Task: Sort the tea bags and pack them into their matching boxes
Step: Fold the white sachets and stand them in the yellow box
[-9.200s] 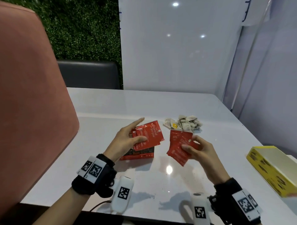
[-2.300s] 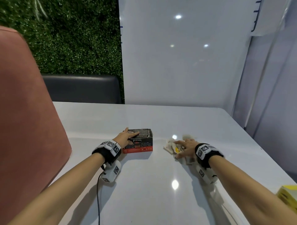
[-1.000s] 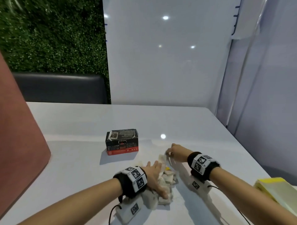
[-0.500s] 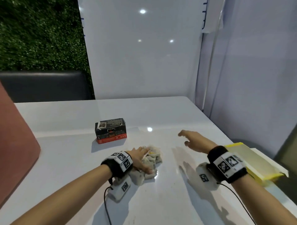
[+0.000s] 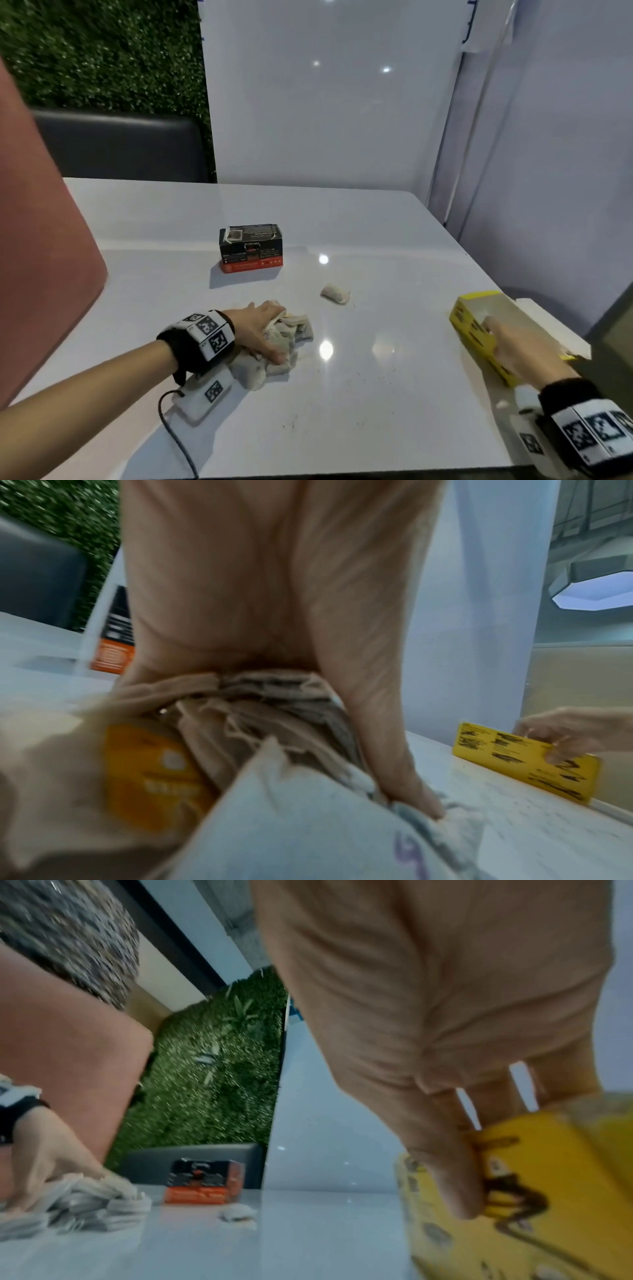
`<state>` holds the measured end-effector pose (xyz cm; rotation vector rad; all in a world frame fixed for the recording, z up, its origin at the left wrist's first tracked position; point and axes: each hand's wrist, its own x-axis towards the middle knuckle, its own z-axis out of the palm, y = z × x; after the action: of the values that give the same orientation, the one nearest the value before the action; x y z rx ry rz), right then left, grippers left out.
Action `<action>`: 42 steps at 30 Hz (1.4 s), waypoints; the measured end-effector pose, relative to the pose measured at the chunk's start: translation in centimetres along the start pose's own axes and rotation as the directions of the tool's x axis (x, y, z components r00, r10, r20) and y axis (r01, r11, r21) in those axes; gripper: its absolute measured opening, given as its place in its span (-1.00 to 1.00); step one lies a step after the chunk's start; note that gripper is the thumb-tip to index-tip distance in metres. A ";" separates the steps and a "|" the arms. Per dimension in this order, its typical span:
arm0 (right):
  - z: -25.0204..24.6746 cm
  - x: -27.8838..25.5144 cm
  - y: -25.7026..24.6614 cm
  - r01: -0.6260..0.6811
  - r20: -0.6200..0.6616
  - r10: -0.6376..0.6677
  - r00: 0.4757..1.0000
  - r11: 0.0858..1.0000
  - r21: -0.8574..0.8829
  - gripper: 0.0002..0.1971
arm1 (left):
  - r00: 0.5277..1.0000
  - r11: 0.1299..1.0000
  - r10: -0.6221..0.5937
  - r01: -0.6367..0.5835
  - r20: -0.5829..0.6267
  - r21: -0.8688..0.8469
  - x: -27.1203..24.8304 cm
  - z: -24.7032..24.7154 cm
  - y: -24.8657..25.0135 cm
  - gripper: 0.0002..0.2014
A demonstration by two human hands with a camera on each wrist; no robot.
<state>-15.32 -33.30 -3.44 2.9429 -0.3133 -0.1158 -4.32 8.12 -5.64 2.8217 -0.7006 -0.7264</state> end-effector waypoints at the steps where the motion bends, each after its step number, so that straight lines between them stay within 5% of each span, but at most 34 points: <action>1: -0.2 0.1 -0.9 0.026 -0.012 -0.025 1.000 0.999 0.024 -0.59 | 1.000 1.000 -0.008 0.008 0.007 -0.010 -1.0 0.4 -0.8 0.08; 6: -0.4 0.6 -6.1 0.238 -0.043 -0.234 0.971 0.962 0.132 -0.62 | 0.996 0.996 -0.081 0.083 0.038 -0.032 -6.5 2.5 -2.8 0.28; 12: -1.6 0.3 -9.6 0.319 -0.066 -0.313 0.948 0.939 0.129 -0.61 | 0.957 0.961 -0.247 0.261 0.150 -0.086 -7.6 2.5 -0.9 0.51; 15: -1.9 -0.1 -9.6 0.338 -0.068 -0.331 0.941 0.929 0.151 -0.62 | 0.969 0.968 -0.248 0.248 -0.007 -0.023 -5.0 -0.8 1.5 0.31; 20: -2.1 -0.6 -9.8 0.335 -0.064 -0.329 0.942 0.922 0.194 -0.61 | 0.985 0.997 0.081 -0.078 -0.155 0.027 3.6 -6.6 7.0 -0.34; 26: -2.8 -1.3 -10.1 0.359 0.003 -0.368 0.930 0.910 0.209 -0.67 | 0.994 0.977 0.009 0.015 -0.110 0.211 11.0 -5.1 9.1 -0.38; 30: -3.2 -1.4 -10.4 0.390 0.020 -0.404 0.915 0.894 0.223 -0.65 | 0.993 0.973 0.006 0.021 -0.116 0.231 11.2 -5.2 8.7 -0.67; 32: -3.2 -1.1 -11.1 0.408 0.031 -0.424 0.905 0.886 0.219 -0.60 | 0.989 0.987 -0.003 0.026 -0.147 0.159 10.1 -5.8 8.0 -0.74; 35: -2.8 -0.7 -12.5 0.464 0.016 -0.476 0.879 0.863 0.198 -0.58 | 0.952 0.979 -0.007 -0.055 -0.307 -0.194 6.7 -7.9 6.3 -0.92; 39: -2.5 0.4 -14.6 0.520 -0.009 -0.528 0.849 0.834 0.185 -0.56 | 0.811 0.815 -0.154 -0.219 -0.565 -0.537 -1.8 -9.3 3.1 -0.89; 42: -2.7 1.3 -15.5 0.542 -0.008 -0.549 0.835 0.822 0.176 -0.67 | 0.796 0.664 -0.239 -0.284 -0.556 -0.692 -8.1 -6.8 0.3 -0.95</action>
<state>-10.67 -18.16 -3.73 3.1074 0.5613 -0.2376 -7.39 11.79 3.78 2.0270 -0.2140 -0.0036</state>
